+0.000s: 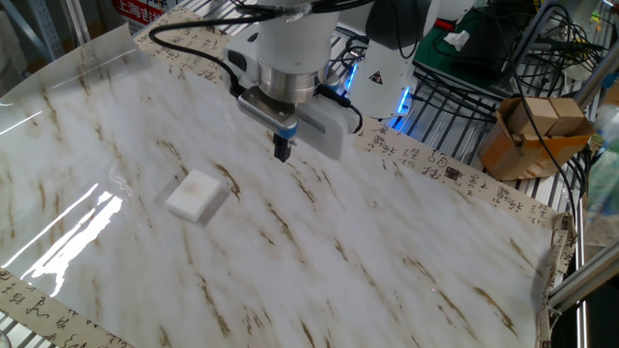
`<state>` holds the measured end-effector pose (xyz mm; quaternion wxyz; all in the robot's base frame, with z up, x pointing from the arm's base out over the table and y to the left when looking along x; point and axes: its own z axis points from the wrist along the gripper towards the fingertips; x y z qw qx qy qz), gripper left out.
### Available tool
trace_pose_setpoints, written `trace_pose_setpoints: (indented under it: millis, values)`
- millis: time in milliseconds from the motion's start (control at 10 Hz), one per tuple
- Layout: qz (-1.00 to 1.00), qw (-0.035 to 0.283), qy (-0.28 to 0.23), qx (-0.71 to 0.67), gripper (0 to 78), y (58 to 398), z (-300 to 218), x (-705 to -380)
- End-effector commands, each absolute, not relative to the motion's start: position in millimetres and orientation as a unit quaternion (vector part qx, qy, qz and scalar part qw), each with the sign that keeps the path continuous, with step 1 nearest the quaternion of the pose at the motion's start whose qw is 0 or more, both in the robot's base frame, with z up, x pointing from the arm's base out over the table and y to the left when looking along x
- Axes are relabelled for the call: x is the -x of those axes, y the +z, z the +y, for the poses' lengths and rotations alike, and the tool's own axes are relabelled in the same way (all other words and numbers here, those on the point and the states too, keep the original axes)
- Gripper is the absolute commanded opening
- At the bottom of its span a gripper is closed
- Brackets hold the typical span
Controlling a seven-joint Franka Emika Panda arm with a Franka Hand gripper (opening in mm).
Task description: Clean the tabletop with a sponge
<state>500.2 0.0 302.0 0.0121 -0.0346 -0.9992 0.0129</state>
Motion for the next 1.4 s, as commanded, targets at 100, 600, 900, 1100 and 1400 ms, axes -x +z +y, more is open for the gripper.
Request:
trace_pose_setpoints:
  millis: [100, 600, 900, 1100, 1400]
  values:
    - [-0.998, 0.025, 0.022, 0.062, 0.0, 315.1, -0.2, -503.4]
    - [-0.998, 0.014, -0.012, 0.061, 0.0, 318.2, -0.6, -504.3]
    - [-0.998, 0.0, -0.016, 0.061, 0.0, 318.4, -0.7, -504.3]
    - [-0.998, -0.003, -0.016, 0.064, 0.0, 318.5, -0.7, -504.3]
    - [-0.997, -0.004, -0.024, 0.068, 0.0, 318.5, -0.7, -504.4]
